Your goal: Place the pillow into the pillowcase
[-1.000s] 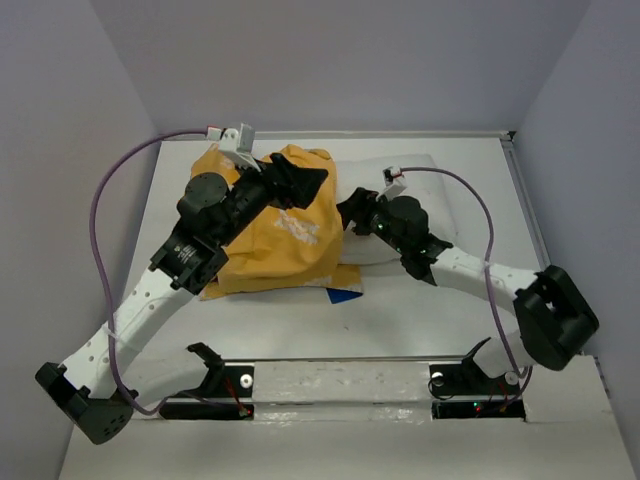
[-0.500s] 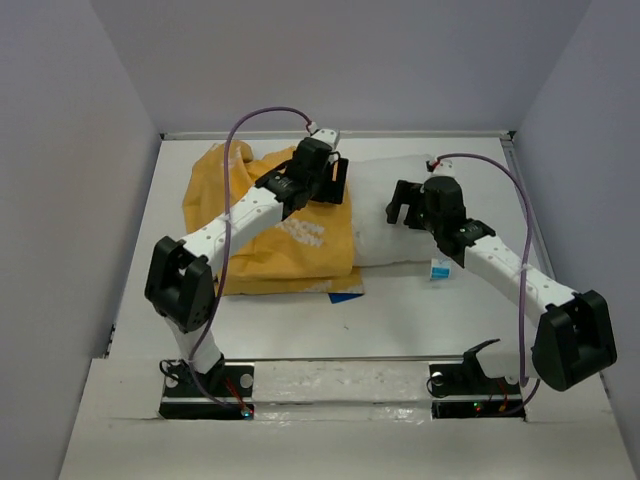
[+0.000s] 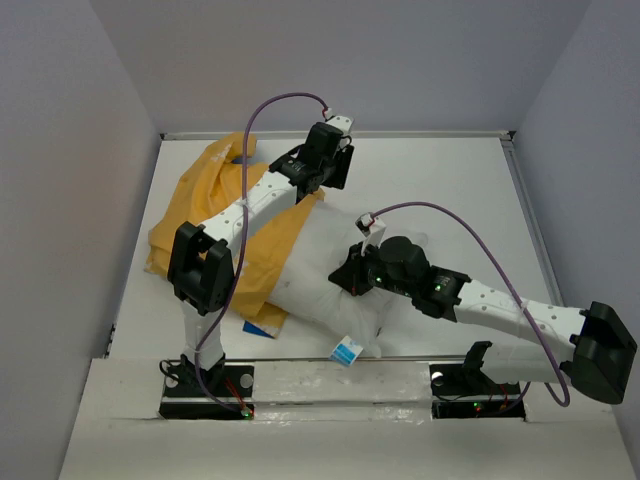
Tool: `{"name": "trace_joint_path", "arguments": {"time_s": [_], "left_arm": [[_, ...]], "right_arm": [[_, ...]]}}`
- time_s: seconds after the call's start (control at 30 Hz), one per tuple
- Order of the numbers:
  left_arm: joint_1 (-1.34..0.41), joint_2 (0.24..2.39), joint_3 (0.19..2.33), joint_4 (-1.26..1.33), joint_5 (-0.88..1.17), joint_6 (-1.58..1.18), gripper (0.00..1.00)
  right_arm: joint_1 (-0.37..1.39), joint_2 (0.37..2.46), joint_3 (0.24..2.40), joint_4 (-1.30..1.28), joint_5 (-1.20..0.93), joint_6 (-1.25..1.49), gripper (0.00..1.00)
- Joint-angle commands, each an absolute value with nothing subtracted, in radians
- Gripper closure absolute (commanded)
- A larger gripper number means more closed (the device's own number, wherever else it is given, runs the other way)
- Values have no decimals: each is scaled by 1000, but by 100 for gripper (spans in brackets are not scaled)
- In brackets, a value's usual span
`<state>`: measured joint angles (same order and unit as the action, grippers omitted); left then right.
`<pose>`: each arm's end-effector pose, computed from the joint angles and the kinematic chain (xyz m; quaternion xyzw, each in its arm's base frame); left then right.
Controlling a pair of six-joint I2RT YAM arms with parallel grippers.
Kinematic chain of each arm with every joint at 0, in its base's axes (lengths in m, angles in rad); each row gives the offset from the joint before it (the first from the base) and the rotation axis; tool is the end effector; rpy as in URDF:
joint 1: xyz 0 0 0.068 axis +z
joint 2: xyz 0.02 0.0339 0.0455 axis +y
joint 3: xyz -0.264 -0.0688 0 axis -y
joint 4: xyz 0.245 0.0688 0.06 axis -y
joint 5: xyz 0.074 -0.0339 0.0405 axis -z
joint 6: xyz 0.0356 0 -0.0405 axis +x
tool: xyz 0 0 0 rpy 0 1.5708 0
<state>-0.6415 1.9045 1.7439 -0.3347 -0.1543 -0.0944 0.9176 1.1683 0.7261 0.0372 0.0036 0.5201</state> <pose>0.3670 -0.2673 0.3311 0.1933 0.8351 -0.1219 0.5003 0.1608 0.2099 0.2626 -0.1639 0.8186 0.3613 0.4152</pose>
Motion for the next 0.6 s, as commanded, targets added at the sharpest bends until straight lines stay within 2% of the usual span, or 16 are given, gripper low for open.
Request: {"name": "trace_joint_path", "arguments": {"time_s": [0.0,0.1,0.13,0.17,0.2,0.27,0.33,0.4,0.57], "left_arm": [[-640,1818,1815,-354,-132,-60,38],[-641,1772,1795,-371,-188,-40,36],[-641,1731,1778,-377,-218,-38,34],[-641,1709,1744,-386,-259,-29,32],[-640,1692,1727,-414,-279,-26,30],[-641,1643,1665,-474,-311,-21,25],[-641,1599,1584,-494,-302,-29,25],[-641,1560,1530,-512,-282,-40,25],[-641,1542,1402,-511,-244,-35,25]], "right_arm": [[957,1097,745,23,41,583,100],[957,1046,764,-62,182,561,100],[957,1037,768,-70,219,557,95],[957,1017,769,-74,221,543,67],[957,1011,772,-78,215,531,54],[957,999,802,-122,184,479,33],[957,988,822,-143,105,412,27],[957,980,866,-190,68,381,26],[928,1015,917,-215,124,310,20]]}}
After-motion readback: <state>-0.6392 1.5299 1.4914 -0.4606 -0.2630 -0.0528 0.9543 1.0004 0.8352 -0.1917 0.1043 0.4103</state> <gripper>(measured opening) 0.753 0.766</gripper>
